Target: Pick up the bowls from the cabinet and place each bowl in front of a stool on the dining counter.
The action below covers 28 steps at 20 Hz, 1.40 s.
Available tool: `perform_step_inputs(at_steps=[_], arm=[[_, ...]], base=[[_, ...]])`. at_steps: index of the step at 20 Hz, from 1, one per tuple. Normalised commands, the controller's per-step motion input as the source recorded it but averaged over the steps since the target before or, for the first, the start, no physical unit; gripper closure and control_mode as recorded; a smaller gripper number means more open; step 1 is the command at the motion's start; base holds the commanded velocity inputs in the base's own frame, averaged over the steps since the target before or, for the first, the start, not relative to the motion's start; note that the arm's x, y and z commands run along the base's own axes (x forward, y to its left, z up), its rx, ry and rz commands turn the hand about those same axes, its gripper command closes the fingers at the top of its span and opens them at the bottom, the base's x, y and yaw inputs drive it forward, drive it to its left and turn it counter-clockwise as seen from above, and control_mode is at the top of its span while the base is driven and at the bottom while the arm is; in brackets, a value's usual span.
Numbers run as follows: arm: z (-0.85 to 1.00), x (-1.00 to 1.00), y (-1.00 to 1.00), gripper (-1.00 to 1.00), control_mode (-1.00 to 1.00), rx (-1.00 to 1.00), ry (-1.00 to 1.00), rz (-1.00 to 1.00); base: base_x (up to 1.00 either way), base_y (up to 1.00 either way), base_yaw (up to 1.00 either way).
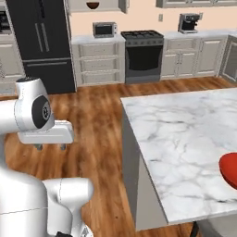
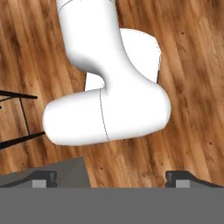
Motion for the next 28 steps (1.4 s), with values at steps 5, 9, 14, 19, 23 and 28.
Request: perform_step_inputs(at_steps=[5, 9, 14, 19, 23, 28], arm=[[0.0, 0.0, 0.0, -1.0, 1.0, 0.0, 0.0, 0.0], [0.0, 0.0, 0.0, -1.0, 1.0, 0.0, 0.0, 0.0], [0.0, 0.0, 0.0, -1.0, 1.0, 0.0, 0.0, 0.0], [0.0, 0.0, 0.0, -1.0, 1.0, 0.0, 0.0, 0.0], [0.0, 0.0, 0.0, -1.0, 1.0, 0.0, 0.0, 0.0], [0.0, 0.0, 0.0, -1.0, 1.0, 0.0, 0.0, 0.0]], base=[[1.0, 0.98, -0.12], [1.0, 0.83, 0.0], [1.0, 0.88, -0.01], [1.0, 0.93, -0.09], [1.0, 0.99, -0.17], [1.0, 0.77, -0.07]])
